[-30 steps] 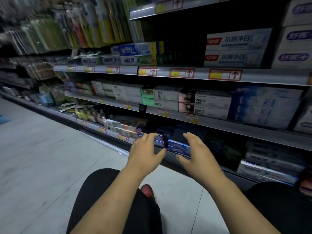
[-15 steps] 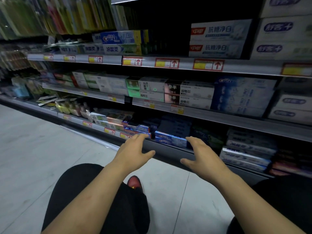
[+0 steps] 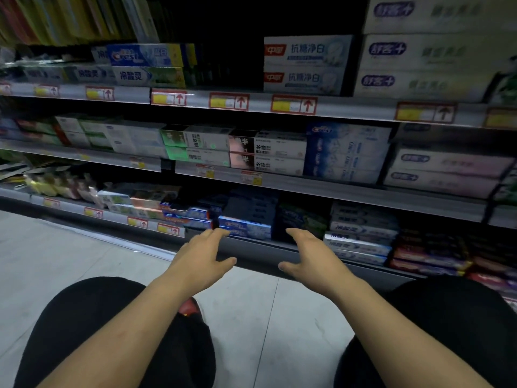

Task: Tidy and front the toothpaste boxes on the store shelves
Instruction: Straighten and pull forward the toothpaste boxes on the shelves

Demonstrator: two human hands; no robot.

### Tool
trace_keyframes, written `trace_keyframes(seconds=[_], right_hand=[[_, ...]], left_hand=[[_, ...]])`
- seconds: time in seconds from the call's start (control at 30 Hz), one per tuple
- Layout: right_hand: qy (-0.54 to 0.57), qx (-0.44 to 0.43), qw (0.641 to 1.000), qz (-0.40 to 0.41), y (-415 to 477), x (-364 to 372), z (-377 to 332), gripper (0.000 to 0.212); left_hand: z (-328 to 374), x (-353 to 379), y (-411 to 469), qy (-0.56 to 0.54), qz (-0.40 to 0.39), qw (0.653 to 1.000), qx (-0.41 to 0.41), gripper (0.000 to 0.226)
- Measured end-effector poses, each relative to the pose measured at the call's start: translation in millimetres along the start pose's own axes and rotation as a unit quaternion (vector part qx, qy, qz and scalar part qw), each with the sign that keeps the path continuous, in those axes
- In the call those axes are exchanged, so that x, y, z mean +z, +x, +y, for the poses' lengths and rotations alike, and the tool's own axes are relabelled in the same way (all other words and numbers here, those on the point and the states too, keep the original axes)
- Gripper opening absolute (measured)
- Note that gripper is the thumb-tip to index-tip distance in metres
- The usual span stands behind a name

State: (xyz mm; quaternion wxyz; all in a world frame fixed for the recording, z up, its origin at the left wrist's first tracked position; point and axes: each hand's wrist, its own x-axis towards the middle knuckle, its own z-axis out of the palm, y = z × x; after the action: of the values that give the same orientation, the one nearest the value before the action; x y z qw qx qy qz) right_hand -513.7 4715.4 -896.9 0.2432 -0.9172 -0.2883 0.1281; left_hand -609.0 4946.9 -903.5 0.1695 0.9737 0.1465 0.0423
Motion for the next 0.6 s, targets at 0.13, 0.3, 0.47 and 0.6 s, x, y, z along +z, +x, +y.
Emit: trace_keyframes(seconds=[0.13,0.3,0.47,0.6], right_hand=[[-0.014,0.017,1.0,-0.008,-7.3,-2.9,15.5,0.081],[0.008,0.045,0.999,-0.022,-11.8,-2.1,36.6,0.08],[0.036,0.08,0.995,-0.038,7.3,4.0,50.0,0.08],[0.086,0.116,0.989,-0.037,50.9,17.2,55.2,0.074]], left_hand=[[16.7,9.7,8.3,0.015,-0.025,0.999,0.031,0.068],[32.2,15.8,39.4,0.007,-0.078,0.996,0.045,0.065],[10.7,19.0,95.3,-0.045,-0.114,0.992,-0.017,0.059],[-23.5,31.7,134.8,-0.059,-0.102,0.99,-0.08,0.058]])
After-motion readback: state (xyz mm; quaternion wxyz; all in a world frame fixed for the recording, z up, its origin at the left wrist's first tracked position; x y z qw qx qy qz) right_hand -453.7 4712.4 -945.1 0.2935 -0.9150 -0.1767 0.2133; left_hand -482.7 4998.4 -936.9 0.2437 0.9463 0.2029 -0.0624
